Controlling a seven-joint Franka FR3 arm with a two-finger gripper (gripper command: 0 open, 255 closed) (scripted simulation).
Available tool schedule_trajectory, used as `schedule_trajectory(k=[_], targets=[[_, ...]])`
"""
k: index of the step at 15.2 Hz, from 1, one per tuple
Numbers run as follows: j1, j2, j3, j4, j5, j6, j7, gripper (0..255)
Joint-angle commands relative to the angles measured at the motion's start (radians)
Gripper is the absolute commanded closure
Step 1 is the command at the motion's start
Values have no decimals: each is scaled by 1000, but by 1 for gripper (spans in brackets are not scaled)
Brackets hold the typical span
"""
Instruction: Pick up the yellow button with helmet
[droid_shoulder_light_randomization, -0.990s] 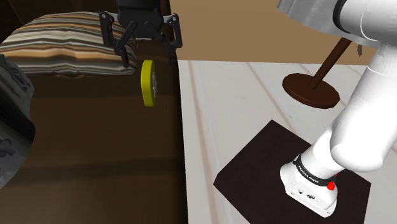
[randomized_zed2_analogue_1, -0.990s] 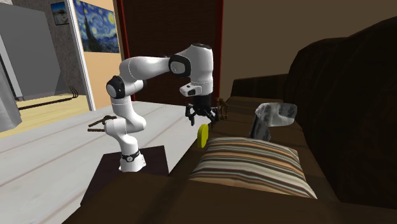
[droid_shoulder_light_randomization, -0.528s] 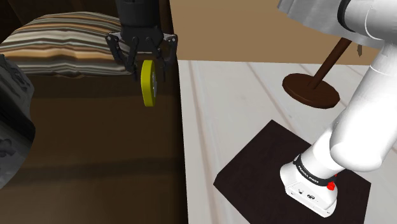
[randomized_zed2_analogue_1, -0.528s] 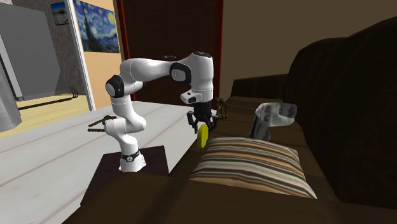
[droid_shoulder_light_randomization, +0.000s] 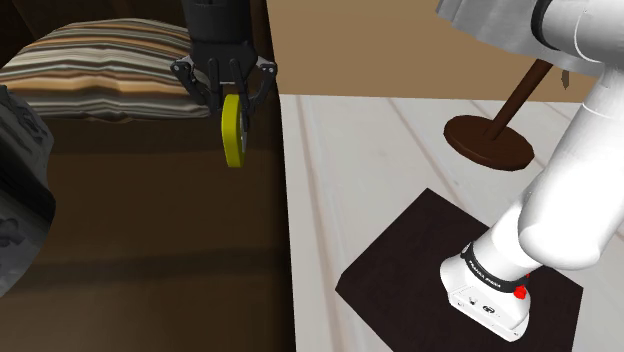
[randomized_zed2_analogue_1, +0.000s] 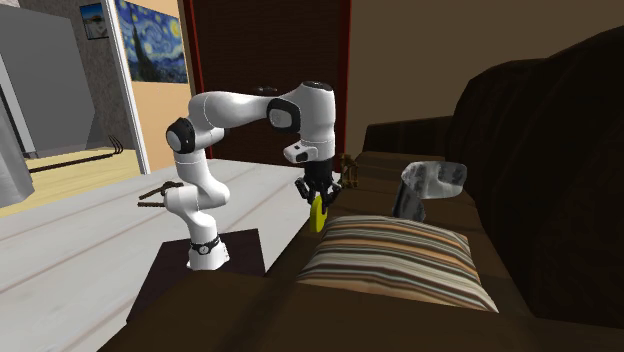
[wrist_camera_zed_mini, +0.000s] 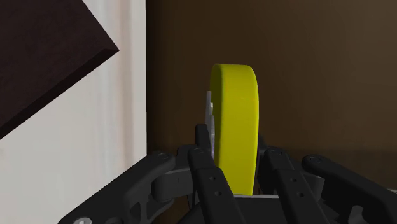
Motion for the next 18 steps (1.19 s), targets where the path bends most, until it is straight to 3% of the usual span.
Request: schedule_trajectory(k=[1, 9, 16, 18], targets=[[1, 2, 0, 2, -1, -1, 1, 255], [39, 54, 5, 175, -34, -130, 29, 255], [103, 131, 6, 379, -86, -265, 59, 255], [106, 134, 5, 385, -88, -268, 60, 255]])
